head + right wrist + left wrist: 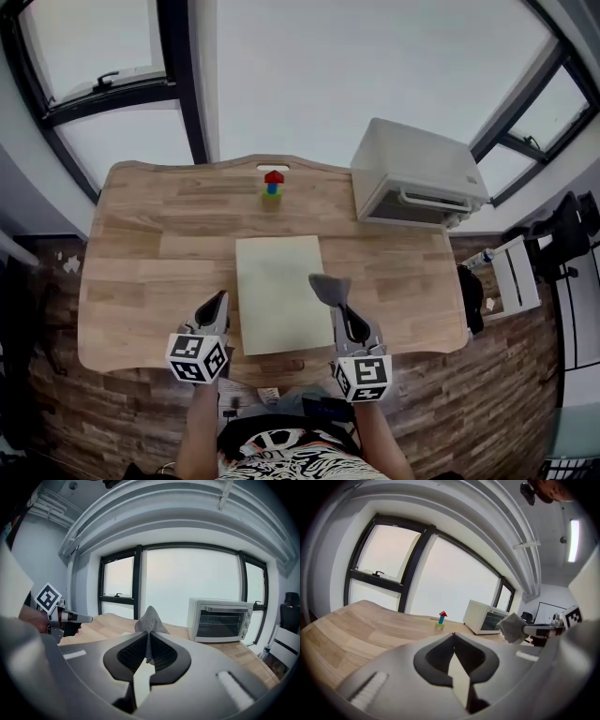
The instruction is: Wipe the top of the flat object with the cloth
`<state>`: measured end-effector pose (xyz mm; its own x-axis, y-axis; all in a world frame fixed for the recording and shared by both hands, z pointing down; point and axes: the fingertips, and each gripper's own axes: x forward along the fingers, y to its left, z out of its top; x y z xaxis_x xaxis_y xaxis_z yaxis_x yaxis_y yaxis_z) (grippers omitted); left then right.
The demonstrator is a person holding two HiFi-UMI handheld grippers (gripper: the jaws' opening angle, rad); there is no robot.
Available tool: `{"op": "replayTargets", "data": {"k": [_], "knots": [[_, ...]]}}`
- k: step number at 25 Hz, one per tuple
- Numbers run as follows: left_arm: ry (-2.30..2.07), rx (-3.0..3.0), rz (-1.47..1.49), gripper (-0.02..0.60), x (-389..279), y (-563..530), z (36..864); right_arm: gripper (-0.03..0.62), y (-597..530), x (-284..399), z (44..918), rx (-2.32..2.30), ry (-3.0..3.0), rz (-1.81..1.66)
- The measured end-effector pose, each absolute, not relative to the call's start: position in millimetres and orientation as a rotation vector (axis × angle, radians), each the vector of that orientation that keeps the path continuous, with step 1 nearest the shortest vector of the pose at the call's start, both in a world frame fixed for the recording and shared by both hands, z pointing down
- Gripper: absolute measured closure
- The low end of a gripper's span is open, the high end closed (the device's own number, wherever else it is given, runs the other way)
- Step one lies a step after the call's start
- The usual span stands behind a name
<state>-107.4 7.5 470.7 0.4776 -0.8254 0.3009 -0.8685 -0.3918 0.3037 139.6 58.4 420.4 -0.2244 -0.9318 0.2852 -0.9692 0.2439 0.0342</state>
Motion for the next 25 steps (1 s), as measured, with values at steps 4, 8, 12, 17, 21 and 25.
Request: {"op": "replayTargets", "data": {"k": [4, 8, 12, 17, 21, 25], "knots": [[-1.389, 2.308, 0.126, 0.523, -107, 0, 468, 0.585, 46, 144, 414, 1.791, -2.268, 0.208], [-1.398, 2.292, 0.136, 0.525, -111, -13, 471, 0.585, 30, 141, 417, 1.780, -2.278, 0.215], [-1.414, 2.261, 0.147, 0.523, -115, -26, 480, 0.585, 15, 138, 426, 1.760, -2.286, 0.234], [-1.432, 2.247, 0.185, 0.523, -117, -45, 487, 0.585, -4, 138, 438, 1.739, -2.292, 0.256], [-1.429, 2.230, 0.184, 0.523, -113, -54, 497, 0.585, -14, 141, 449, 1.720, -2.288, 0.285], [-1.381, 2.211, 0.200, 0.523, -108, -53, 517, 0.585, -19, 141, 463, 1.694, -2.293, 0.320]]}}
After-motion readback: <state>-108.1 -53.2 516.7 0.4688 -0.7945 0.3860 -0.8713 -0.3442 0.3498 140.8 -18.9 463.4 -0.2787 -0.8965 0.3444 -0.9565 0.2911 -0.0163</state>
